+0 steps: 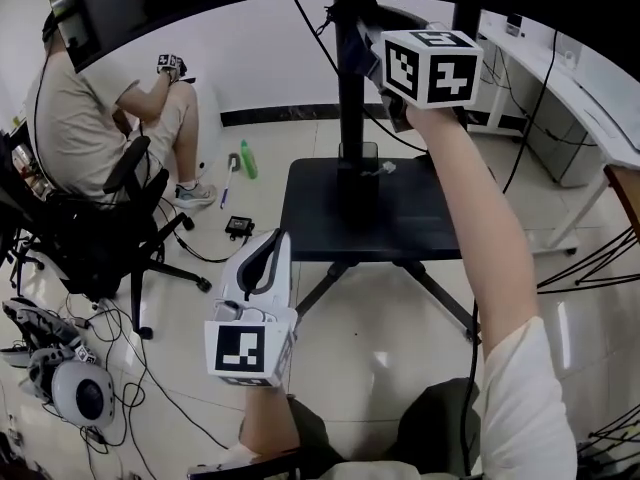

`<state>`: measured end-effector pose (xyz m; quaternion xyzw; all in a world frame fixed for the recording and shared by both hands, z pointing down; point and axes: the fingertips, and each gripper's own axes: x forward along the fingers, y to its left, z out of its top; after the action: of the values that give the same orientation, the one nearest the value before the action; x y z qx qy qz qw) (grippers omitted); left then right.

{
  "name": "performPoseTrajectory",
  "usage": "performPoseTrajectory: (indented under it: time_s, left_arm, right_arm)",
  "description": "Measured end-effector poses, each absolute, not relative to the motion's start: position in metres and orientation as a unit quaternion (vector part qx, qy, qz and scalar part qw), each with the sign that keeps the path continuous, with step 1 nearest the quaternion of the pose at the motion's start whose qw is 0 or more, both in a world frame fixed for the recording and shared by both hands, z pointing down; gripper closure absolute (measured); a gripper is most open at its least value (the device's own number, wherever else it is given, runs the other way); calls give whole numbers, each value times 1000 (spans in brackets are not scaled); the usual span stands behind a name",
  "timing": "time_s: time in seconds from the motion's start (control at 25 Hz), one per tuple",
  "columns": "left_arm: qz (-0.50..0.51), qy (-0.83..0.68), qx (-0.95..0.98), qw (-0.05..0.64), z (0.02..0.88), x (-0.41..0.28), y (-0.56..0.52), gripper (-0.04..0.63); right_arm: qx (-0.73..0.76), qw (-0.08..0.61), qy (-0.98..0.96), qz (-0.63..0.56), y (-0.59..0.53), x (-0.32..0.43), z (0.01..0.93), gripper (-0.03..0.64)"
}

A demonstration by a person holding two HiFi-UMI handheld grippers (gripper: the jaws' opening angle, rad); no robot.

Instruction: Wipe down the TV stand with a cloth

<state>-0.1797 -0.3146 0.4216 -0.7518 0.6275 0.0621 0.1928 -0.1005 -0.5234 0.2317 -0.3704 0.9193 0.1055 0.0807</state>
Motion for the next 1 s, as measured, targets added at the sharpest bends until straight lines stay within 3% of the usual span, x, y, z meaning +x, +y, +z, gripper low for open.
performPoseTrajectory:
  time_s: [0.2,0.36,0.56,0.84,1.0]
  left_arm:
    - [-5,634,-763,128,442,-174,-310,529]
    - [35,630,-753,187,427,-170,-313,529]
    - [-12,633,-763,129,447,-164,-308,529]
    - [-28,613,-775,150,443,-139,-308,529]
    - [39,579,-797,168,442,-107,-329,529]
  right_arm:
    - [-367,-13,928,64,-579,-108,373,561]
    - [-368,-20,930,5,-597,-99,424,560]
    - [-409,73,907,61,-550,-50,360,560]
    - [-447,208,835,244,-324,34,328,563]
    - [-473,194,823,246,-305,43,359,563]
